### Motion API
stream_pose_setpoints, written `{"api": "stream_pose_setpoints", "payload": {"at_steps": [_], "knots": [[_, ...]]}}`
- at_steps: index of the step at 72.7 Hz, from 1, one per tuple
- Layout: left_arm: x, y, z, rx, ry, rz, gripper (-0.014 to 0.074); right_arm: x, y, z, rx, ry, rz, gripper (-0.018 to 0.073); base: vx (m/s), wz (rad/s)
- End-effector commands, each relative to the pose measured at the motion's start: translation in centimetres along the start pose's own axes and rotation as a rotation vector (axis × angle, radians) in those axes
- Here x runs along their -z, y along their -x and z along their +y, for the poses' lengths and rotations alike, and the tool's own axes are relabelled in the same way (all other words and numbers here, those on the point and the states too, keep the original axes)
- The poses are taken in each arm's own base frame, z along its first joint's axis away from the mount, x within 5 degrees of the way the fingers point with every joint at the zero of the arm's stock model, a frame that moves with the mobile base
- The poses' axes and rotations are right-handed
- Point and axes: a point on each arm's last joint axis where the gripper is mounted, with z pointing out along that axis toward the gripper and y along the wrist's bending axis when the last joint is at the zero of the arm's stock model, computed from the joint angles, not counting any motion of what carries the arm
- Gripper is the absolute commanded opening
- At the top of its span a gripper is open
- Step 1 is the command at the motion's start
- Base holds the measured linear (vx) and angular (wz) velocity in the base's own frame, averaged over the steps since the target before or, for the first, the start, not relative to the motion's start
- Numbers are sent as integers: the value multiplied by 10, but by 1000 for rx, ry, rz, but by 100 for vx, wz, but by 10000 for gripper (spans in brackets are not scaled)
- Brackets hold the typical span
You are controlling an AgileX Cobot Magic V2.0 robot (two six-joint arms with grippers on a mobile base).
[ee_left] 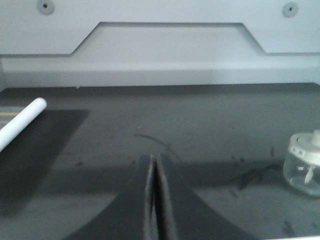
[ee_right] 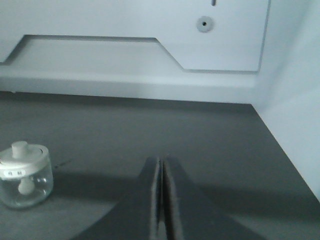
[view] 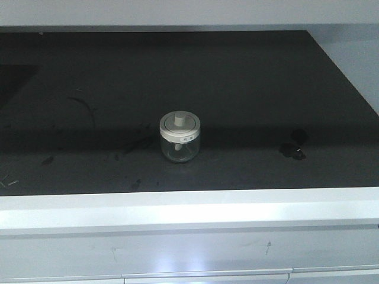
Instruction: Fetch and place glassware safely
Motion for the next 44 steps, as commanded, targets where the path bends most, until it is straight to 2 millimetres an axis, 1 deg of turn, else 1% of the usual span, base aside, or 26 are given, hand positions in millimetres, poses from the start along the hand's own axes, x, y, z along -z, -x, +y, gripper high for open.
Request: {"api": "stream_pose_setpoints", "payload": {"at_steps": [1, 6, 9, 16, 23, 44], "knots": [[12, 10, -1, -8, -12, -61, -7, 11, 11, -1, 5, -10, -52, -1, 0, 0], [19, 4, 0, -14, -12, -64, -7, 18, 3, -2, 4, -17, -47, -1, 0, 0], [22, -4, 1, -7, -13, -48, -7, 21, -6, -2, 3, -18, -36, -1, 0, 0], [21, -22, 1, 26, -15, 18, -7, 26, -26, -1, -11, -16, -17, -1, 0, 0], [21, -22, 1, 32, -21, -2, -7, 28, -26, -1, -10, -13, -39, -1, 0, 0], [21, -22, 1, 34, -21, -1, -7, 28, -25, -1, -17, -12, -45, -1, 0, 0]]}}
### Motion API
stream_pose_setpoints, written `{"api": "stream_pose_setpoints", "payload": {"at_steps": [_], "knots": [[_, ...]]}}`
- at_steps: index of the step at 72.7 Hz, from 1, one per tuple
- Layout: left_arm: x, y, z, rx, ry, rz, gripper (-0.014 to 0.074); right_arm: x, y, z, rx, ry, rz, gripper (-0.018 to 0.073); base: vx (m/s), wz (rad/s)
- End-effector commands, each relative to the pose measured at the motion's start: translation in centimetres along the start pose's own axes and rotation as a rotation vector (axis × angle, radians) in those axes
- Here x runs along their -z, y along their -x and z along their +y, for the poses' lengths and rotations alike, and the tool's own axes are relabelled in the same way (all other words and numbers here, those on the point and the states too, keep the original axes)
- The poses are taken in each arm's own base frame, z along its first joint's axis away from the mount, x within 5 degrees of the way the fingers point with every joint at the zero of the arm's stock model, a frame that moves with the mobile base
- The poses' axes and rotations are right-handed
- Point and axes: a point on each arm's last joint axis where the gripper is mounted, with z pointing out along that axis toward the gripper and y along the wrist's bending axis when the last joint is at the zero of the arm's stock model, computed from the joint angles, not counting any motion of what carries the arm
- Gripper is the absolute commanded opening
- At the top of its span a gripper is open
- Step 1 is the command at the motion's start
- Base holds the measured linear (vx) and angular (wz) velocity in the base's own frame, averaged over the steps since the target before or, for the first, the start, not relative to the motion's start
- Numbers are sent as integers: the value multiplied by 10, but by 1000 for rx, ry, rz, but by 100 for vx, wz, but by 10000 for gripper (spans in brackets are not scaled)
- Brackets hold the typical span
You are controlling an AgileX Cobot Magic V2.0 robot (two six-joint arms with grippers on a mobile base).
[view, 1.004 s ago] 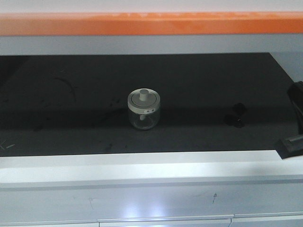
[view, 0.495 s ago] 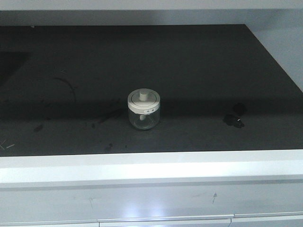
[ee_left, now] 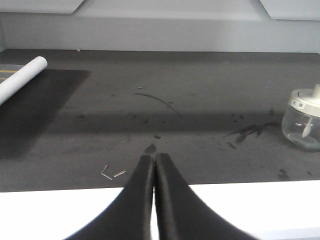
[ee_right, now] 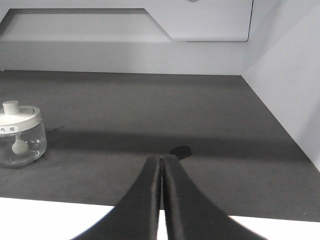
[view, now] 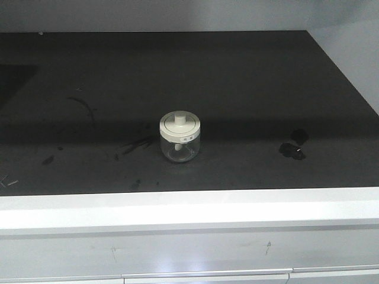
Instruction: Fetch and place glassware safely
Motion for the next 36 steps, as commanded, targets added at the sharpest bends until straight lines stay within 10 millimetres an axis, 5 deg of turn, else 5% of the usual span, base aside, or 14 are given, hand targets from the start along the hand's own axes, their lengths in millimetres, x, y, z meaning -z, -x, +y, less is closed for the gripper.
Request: {"api": "stream_pose_setpoints", "payload": {"at_steps": [1, 19, 36], "knots": [[2, 14, -3, 8, -28, -89, -7, 1, 16, 1, -6, 15, -96, -1, 0, 0], [2, 14, -3, 8, -28, -88, -7, 1, 18, 2, 6, 21, -124, 76, 0, 0], [2, 14, -3, 8, -27, -85, -7, -7, 25, 2, 2, 24, -101, 352, 0, 0]]}}
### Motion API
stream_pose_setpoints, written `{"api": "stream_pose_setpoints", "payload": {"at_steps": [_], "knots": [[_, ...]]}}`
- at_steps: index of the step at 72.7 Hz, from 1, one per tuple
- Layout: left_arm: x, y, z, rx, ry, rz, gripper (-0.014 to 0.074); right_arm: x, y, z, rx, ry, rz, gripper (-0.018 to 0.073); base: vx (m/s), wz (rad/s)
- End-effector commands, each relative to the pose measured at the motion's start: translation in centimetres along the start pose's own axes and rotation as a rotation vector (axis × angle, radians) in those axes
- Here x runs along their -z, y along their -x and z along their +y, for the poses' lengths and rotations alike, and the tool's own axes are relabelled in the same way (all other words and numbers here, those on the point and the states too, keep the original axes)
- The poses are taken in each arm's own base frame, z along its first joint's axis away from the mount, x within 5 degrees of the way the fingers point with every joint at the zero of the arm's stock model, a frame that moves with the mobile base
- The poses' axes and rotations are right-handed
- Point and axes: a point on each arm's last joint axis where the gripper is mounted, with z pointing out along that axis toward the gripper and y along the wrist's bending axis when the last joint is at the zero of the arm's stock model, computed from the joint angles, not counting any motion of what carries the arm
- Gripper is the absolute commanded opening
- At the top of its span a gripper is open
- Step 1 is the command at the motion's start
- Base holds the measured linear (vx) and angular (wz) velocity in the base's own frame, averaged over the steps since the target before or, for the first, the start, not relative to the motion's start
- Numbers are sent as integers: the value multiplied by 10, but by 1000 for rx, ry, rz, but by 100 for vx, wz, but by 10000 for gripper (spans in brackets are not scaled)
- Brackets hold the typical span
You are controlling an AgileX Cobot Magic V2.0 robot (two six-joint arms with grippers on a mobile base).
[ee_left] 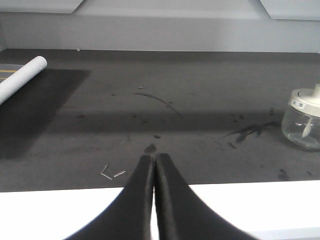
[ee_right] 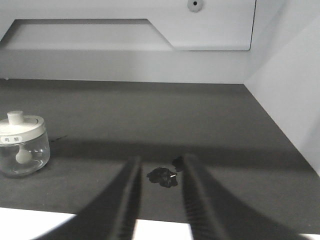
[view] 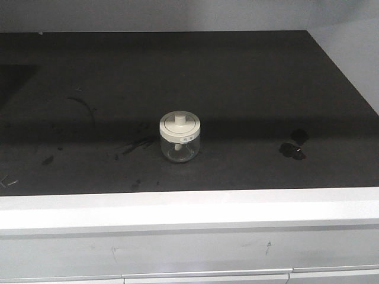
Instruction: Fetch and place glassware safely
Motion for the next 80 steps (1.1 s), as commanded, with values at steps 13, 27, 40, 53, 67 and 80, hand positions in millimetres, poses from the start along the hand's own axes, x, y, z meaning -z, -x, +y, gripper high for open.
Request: {"api": "stream_pose_setpoints", "payload": {"at_steps": [13, 27, 40, 53, 67, 80], "knots": [[2, 14, -3, 7, -27, -85, -7, -7, 22, 2, -58, 21, -79, 489, 0, 0], [2, 14, -3, 7, -27, -82, -7, -7, 22, 2, -47, 25, -88, 488, 0, 0], [2, 14, -3, 7, -27, -82, -7, -26, 40, 14, 22, 133, -57, 488, 0, 0], [2, 14, -3, 7, -26, -83, -7, -64, 66, 38, 89, 276, -79, 488, 0, 0], [2, 14, -3, 7, -26, -83, -7, -118, 74, 67, 62, 390, -96, 488, 0, 0], [2, 14, -3, 7, -26, -83, -7, -170, 71, 88, 3, 447, -122, 488, 0, 0]]}}
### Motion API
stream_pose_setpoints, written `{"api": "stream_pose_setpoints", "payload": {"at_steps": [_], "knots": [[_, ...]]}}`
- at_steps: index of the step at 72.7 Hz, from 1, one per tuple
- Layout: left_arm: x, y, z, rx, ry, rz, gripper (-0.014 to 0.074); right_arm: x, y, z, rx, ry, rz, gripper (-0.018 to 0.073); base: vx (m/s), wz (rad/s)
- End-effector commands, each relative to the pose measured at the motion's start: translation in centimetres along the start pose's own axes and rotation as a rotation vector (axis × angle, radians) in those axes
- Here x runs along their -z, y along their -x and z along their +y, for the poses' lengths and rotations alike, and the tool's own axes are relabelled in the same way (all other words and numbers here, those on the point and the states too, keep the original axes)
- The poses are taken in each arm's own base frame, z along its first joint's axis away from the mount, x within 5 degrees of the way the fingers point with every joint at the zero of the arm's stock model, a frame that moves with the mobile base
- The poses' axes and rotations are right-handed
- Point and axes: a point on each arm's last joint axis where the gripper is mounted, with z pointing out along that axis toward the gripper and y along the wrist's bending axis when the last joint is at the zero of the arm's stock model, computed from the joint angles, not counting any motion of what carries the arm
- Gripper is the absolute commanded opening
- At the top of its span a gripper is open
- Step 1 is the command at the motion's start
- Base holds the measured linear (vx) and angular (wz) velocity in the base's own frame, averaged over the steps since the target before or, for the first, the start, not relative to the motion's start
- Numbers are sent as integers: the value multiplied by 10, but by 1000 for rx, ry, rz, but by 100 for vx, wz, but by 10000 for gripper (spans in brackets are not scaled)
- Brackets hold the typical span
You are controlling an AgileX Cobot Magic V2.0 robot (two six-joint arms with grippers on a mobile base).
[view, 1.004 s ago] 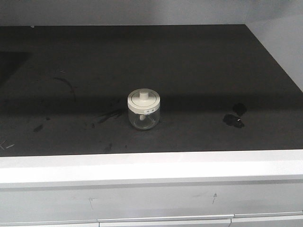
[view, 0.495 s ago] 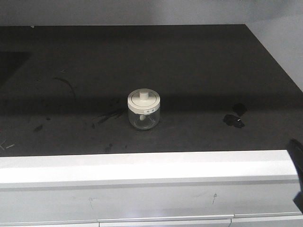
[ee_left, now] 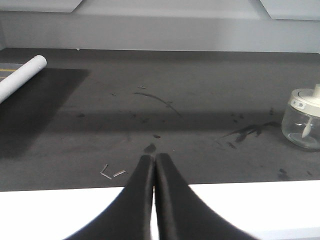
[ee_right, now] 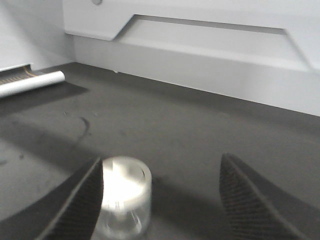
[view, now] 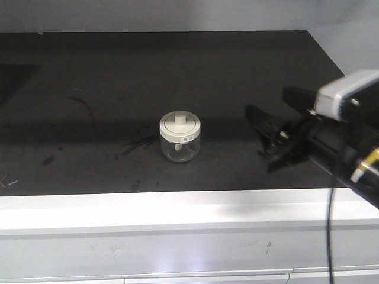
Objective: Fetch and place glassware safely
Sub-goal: 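Reach the right gripper toward the white-lidded glass jar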
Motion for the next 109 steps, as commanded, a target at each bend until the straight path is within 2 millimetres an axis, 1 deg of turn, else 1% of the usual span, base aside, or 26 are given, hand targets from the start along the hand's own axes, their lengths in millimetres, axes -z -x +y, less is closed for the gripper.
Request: {"api": "stream_pose_setpoints", "payload": {"at_steps": [1, 11, 24, 36, 49, 57, 80, 89, 94, 99, 106, 109], "knots": [[2, 14, -3, 5, -25, -84, -7, -21, 22, 2, -21, 48, -157, 488, 0, 0], [2, 14, -3, 5, -25, -84, -7, -61, 15, 3, -15, 108, -138, 488, 0, 0], [2, 14, -3, 5, -25, -84, -7, -101, 12, 8, -50, 212, -114, 488, 0, 0], [2, 14, -3, 5, -25, -84, -7, -128, 3, 12, -47, 287, -89, 488, 0, 0], [2, 14, -3, 5, -25, -84, -7, -154, -14, 12, 2, 321, -51, 488, 0, 0], [2, 14, -3, 5, -25, -84, -7, -163, -24, 13, -6, 332, -39, 488, 0, 0], [2, 14, -3, 5, -25, -84, -7, -175, -53, 14, -35, 349, 15, 488, 0, 0], [2, 14, -3, 5, -25, -84, -7, -179, -63, 13, -43, 345, 41, 461, 0, 0], [2, 14, -3, 5, -25, -84, -7, -180, -67, 13, -44, 340, 55, 417, 0, 0], [2, 14, -3, 5, -25, -84, -7, -180, -68, 12, -47, 331, 70, 350, 0, 0], [2, 14, -3, 5, -25, -84, -7, -181, -70, 11, -68, 321, 87, 214, 0, 0], [2, 14, -3, 5, -25, -84, -7, -180, -70, 11, -70, 319, 89, 127, 0, 0]]}}
